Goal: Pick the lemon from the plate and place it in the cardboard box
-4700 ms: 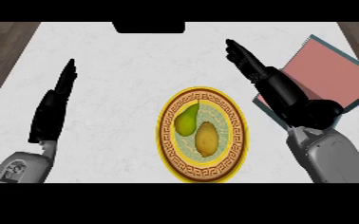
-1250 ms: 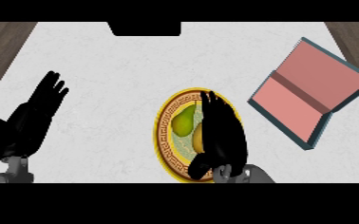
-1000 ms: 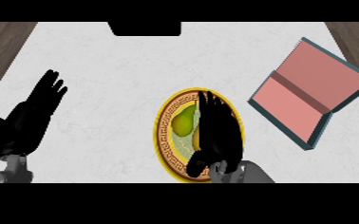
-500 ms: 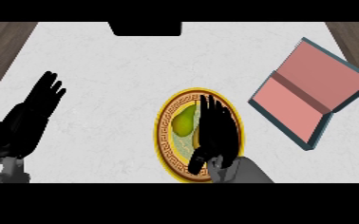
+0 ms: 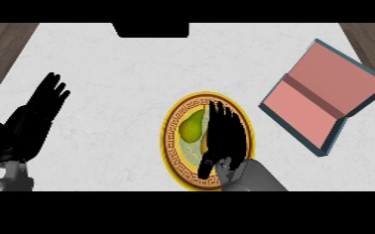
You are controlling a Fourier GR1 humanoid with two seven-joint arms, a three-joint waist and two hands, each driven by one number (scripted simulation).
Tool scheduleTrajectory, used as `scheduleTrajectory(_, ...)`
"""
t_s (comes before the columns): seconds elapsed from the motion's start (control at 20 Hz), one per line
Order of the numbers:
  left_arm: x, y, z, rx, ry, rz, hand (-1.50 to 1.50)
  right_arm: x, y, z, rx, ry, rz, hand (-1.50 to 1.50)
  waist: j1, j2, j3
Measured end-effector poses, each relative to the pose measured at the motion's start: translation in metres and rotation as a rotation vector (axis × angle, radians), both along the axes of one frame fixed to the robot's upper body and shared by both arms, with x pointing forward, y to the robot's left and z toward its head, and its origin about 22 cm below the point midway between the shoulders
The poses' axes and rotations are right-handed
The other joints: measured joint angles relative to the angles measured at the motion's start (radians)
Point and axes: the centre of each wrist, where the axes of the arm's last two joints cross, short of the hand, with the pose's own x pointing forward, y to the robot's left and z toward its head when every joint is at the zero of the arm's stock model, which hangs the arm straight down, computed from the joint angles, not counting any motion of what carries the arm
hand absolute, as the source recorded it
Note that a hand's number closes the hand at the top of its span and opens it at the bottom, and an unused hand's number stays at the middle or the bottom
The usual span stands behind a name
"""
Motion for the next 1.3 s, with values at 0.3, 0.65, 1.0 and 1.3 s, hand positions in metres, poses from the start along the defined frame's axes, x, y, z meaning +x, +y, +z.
scheduleTrajectory(0.3, -0.005, -0.005, -0.005, 0.001, -0.001, 0.002, 0.00, 0.000, 0.001, -0.009, -0.012, 0.037, -0.001, -1.50, 0.002, 0.000, 0.000)
scheduleTrajectory(0.65, -0.004, 0.002, 0.000, 0.002, -0.006, -0.013, 0.00, 0.010, 0.000, -0.020, -0.031, 0.056, -0.019, -1.50, 0.003, 0.001, 0.000)
scheduleTrajectory(1.0, -0.002, -0.002, 0.001, 0.001, -0.002, -0.007, 0.00, 0.003, 0.000, -0.031, -0.042, 0.034, -0.006, 1.50, 0.000, 0.000, 0.000)
scheduleTrajectory(1.3, -0.006, -0.001, -0.004, 0.003, 0.002, 0.001, 0.00, 0.007, -0.001, -0.036, -0.064, -0.007, 0.006, 1.50, 0.000, 0.000, 0.000)
